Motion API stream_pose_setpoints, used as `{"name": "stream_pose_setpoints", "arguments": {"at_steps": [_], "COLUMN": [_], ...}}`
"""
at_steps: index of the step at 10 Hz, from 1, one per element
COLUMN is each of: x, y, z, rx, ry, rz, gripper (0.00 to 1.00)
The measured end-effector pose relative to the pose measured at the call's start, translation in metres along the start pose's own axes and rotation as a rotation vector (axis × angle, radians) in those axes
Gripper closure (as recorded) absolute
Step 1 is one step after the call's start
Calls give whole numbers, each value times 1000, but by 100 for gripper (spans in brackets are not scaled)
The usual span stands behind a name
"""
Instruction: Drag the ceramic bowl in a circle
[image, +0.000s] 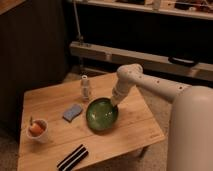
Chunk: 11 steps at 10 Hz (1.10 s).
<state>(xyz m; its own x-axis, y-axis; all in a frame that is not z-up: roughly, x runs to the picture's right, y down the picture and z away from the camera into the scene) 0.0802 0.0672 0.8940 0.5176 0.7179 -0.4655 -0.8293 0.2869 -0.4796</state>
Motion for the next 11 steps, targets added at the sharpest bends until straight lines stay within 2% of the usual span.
{"name": "stream_pose_setpoints", "arguments": {"at_steps": [2,4,7,9,11], "x": [4,31,93,133,164], "y": [-26,-60,-99,-102,-73], "z": [1,-4,-23,-32,-38], "rx": [32,56,12,-10,-45], "ry": [25,40,36,39,36], "rz": [40,91,142,143,98], "gripper": [100,100,100,100,100]}}
